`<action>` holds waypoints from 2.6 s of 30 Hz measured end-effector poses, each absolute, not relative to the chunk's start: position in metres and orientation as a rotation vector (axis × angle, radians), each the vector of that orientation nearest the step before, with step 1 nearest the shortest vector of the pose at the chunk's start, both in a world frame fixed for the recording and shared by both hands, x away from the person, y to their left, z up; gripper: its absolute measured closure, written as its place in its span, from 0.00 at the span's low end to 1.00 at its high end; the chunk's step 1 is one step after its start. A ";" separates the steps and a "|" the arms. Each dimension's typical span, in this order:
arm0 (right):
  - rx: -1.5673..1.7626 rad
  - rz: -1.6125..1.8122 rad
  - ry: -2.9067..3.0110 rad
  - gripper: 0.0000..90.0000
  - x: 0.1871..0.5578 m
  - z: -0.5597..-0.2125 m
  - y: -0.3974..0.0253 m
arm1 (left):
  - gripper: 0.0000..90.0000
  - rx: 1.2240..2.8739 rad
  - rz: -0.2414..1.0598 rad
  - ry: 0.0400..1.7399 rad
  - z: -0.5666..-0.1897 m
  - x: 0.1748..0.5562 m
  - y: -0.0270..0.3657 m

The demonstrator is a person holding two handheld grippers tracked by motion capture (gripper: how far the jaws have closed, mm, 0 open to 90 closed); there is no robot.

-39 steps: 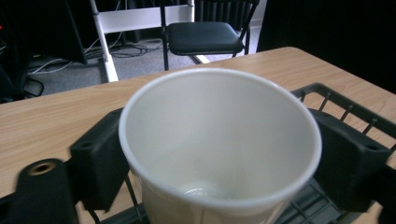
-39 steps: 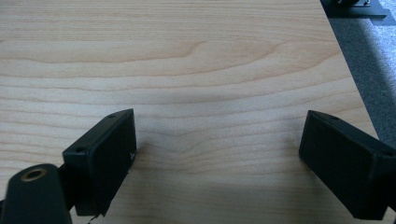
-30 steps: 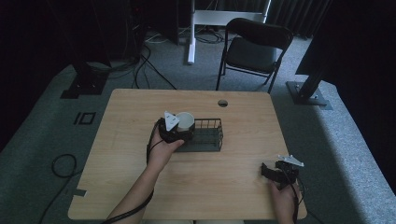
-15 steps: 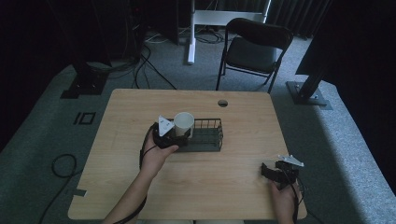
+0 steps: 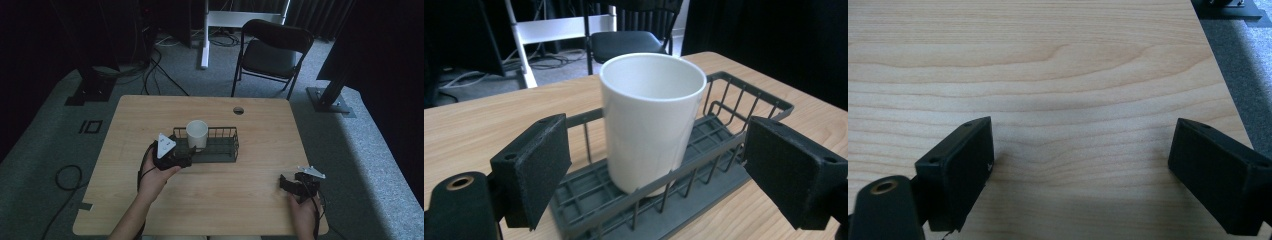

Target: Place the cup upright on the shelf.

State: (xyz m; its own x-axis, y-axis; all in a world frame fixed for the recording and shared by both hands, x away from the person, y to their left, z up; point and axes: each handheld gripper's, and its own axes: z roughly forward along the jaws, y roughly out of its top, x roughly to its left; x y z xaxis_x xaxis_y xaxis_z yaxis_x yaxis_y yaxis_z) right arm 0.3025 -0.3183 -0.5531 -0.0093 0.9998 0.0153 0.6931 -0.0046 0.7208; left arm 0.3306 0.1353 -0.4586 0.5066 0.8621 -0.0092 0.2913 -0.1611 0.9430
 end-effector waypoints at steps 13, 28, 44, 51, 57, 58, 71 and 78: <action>1.748 0.762 1.756 0.12 0.302 -0.553 -0.318 | 0.14 1.671 0.700 1.045 -0.476 0.311 0.169; 1.747 0.762 1.756 0.12 0.302 -0.553 -0.318 | 0.14 1.646 0.717 1.168 -0.505 0.295 0.212; 1.747 0.763 1.756 0.12 0.302 -0.553 -0.318 | 0.14 1.625 0.726 1.311 -0.534 0.281 0.247; 1.747 0.763 1.756 0.12 0.302 -0.553 -0.318 | 0.14 1.632 0.725 1.358 -0.542 0.276 0.261; 1.747 0.763 1.756 0.12 0.302 -0.553 -0.318 | 0.14 1.642 0.743 1.426 -0.543 0.271 0.278; 1.747 0.763 1.756 0.12 0.302 -0.553 -0.318 | 0.14 1.642 0.747 1.437 -0.542 0.271 0.280; 1.747 0.763 1.756 0.12 0.302 -0.553 -0.318 | 0.14 1.756 0.738 1.535 -0.546 0.269 0.291; 1.747 0.763 1.756 0.12 0.302 -0.553 -0.318 | 0.14 1.805 0.763 1.610 -0.548 0.268 0.301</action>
State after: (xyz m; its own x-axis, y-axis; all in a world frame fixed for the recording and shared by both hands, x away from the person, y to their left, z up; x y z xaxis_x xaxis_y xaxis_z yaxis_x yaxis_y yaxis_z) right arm 0.3025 -0.3184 -0.5532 -0.0110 0.9999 0.0133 0.6923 -0.0020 0.7216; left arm 0.2684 0.3006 -0.5476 0.1010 0.9945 0.0287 0.6520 -0.0879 0.7531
